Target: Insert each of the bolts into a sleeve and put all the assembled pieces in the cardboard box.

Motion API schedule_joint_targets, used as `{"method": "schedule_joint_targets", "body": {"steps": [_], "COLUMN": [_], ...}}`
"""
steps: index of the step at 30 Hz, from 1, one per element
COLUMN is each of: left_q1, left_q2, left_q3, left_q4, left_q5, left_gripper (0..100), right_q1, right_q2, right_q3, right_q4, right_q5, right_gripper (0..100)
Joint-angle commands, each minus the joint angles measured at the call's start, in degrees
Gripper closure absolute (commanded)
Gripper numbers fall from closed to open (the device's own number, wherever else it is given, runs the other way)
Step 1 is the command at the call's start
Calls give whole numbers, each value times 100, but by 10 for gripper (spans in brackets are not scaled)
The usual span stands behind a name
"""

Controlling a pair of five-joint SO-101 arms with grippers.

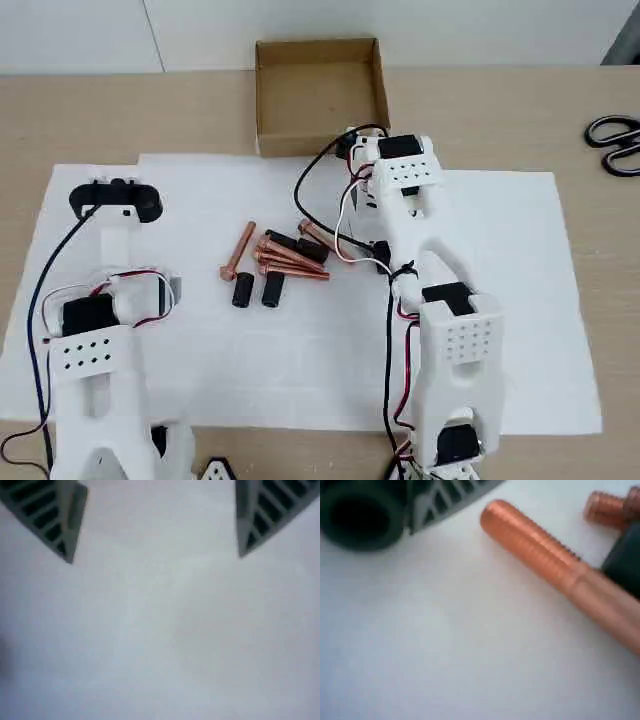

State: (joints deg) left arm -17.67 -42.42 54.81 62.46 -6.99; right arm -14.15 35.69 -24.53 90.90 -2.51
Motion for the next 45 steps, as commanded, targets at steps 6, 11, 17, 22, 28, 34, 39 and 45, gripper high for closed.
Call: {"method": "schedule_joint_targets", "body": {"steps": [6, 11, 17, 22, 28, 34, 39, 45], "left_q1": [9, 9, 9, 0, -9, 0, 18, 193], "left_q2": [-9, -9, 0, 0, 0, 0, 9, 211], "left_q3": [-31, -31, -22, -22, -22, -22, -75, -971], "left_q4": [-18, -18, -26, -26, -26, -18, 9, 484], "left_q5": [-44, -44, -44, -44, -44, -44, -44, -70], "left_gripper": [798, 798, 798, 798, 798, 798, 798, 798], "right_q1": [-40, -40, -110, -163, -145, -127, -119, -101], "right_q2": [-66, -66, 31, 356, 470, 418, -435, -1578], "right_q3": [-281, -273, -273, -281, -281, -308, -703, -721], "right_q4": [145, 110, -4, -127, -207, -31, 655, 716], "right_q5": [0, 0, 0, 0, 9, 325, 369, 396], "right_gripper": [831, 832, 833, 833, 935, 995, 995, 995]}}
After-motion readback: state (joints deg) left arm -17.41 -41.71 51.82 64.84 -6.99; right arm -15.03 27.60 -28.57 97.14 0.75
